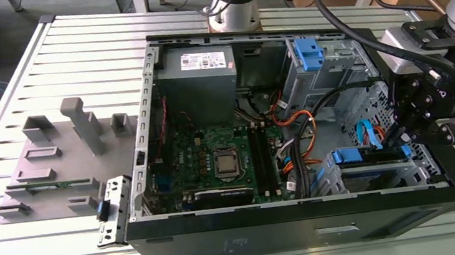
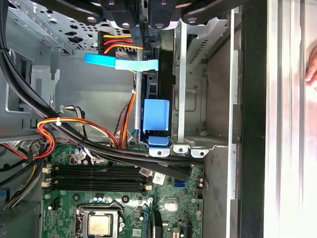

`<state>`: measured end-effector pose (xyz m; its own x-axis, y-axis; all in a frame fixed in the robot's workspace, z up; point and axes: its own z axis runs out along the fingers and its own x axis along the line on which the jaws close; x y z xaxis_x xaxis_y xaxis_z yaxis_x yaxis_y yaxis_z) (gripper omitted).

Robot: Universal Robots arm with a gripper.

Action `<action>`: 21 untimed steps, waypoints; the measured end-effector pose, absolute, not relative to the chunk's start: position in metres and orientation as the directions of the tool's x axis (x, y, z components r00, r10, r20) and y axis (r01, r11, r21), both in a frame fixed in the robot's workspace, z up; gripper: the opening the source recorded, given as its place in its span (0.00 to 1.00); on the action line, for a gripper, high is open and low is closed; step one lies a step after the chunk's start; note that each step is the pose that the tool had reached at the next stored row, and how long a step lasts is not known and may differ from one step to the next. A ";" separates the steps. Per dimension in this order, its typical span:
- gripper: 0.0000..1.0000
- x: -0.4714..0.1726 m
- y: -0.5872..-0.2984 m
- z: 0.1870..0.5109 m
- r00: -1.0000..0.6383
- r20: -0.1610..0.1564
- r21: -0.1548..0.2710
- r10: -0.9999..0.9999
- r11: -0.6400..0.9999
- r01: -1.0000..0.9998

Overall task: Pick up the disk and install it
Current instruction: 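Insert the second disk wire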

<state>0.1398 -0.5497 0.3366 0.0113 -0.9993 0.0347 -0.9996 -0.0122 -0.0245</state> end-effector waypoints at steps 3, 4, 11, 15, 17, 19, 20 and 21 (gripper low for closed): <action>0.16 0.139 -0.550 0.337 0.011 0.035 -0.026 -0.999 -0.012 -1.000; 0.16 0.139 -0.550 0.337 0.011 0.035 -0.026 -0.999 -0.012 -1.000; 0.16 0.139 -0.550 0.336 0.011 0.035 -0.029 -0.999 -0.012 -0.999; 0.16 0.138 -0.550 0.336 0.011 0.035 -0.032 -0.999 -0.012 -0.999; 0.16 0.138 -0.550 0.336 0.011 0.035 -0.032 -0.999 -0.012 -0.999; 0.16 0.138 -0.550 0.336 0.011 0.035 -0.032 -0.999 -0.012 -0.999; 0.16 0.137 -0.550 0.336 0.011 0.035 -0.033 -0.999 -0.012 -0.999; 0.16 0.137 -0.551 0.336 0.011 0.035 -0.033 -0.999 -0.012 -0.999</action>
<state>0.1373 -0.5507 0.3358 0.0111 -0.9993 0.0348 -0.9994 -0.0123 -0.0334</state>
